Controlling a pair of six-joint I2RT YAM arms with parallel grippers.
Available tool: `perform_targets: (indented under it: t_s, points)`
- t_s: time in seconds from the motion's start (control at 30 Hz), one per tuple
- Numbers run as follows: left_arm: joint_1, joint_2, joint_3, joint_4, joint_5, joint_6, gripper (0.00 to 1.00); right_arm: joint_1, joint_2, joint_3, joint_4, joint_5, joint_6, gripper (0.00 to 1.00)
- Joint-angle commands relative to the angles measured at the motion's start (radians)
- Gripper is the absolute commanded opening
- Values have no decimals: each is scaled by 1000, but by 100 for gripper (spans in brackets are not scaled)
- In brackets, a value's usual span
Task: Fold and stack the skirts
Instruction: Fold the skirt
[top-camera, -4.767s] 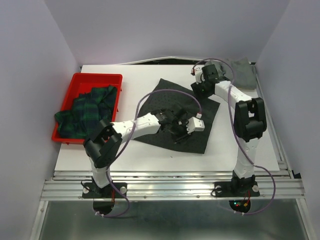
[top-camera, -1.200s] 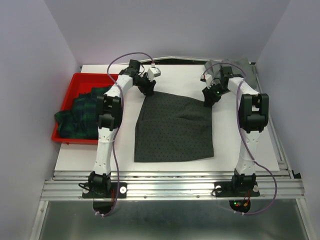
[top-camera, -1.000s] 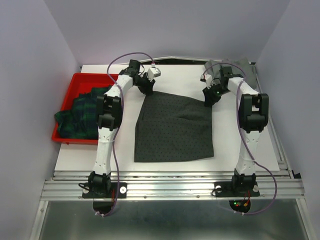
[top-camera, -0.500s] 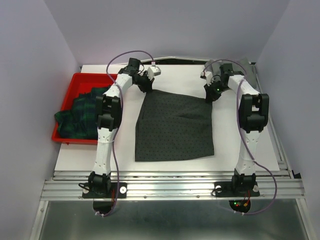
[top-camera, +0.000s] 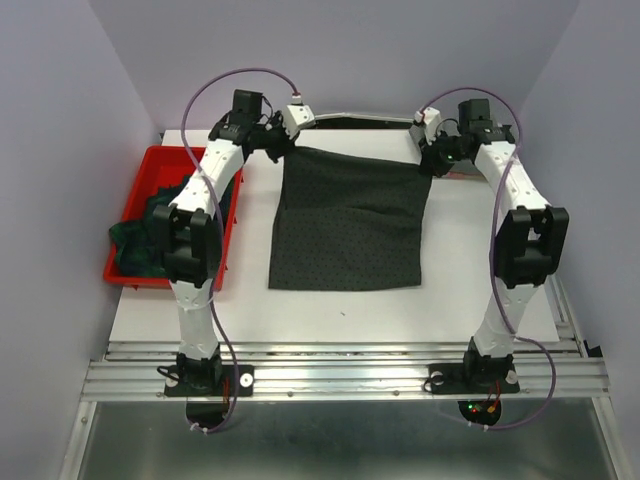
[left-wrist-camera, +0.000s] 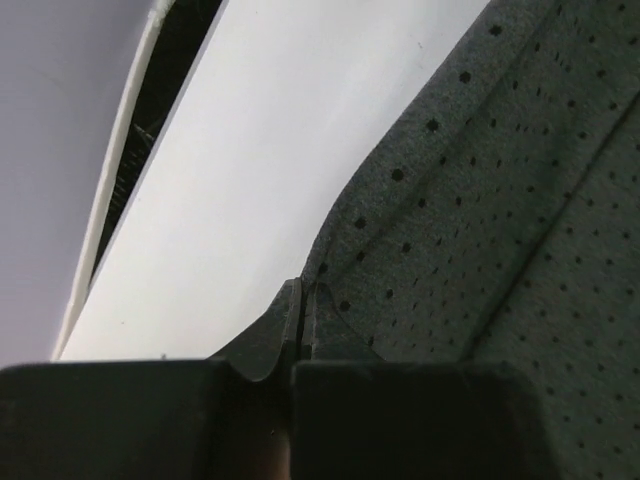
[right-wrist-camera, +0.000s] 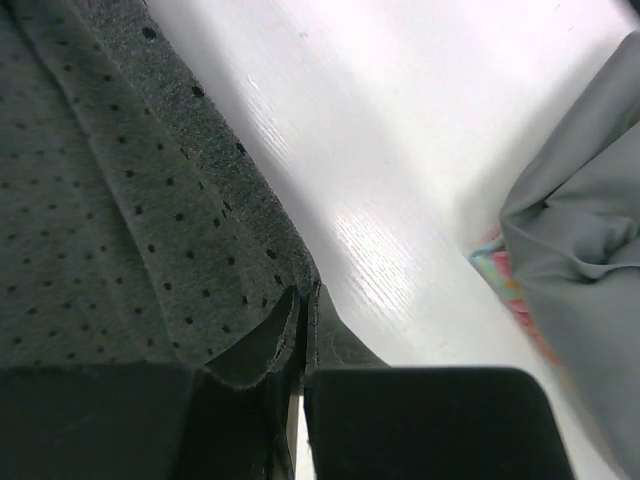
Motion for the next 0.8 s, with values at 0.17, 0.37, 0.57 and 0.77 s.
perform_targets:
  t_s: [0.17,0.37,0.57,0.77]
  points:
    - [11,-360,-423,34,-21,186,0,46,-243,-234,-45,-23,-84,1]
    - [3,-552,-664,17,-13,235,0,144,-411,-555,37,29,-90,1]
    - [-29,-702,-984,51,-58,281,0,175,-502,-730,98,56,-81,1]
    - [-118,-712,-1147,195,-154,186,0,196,-487,-842,201,92,-30,1]
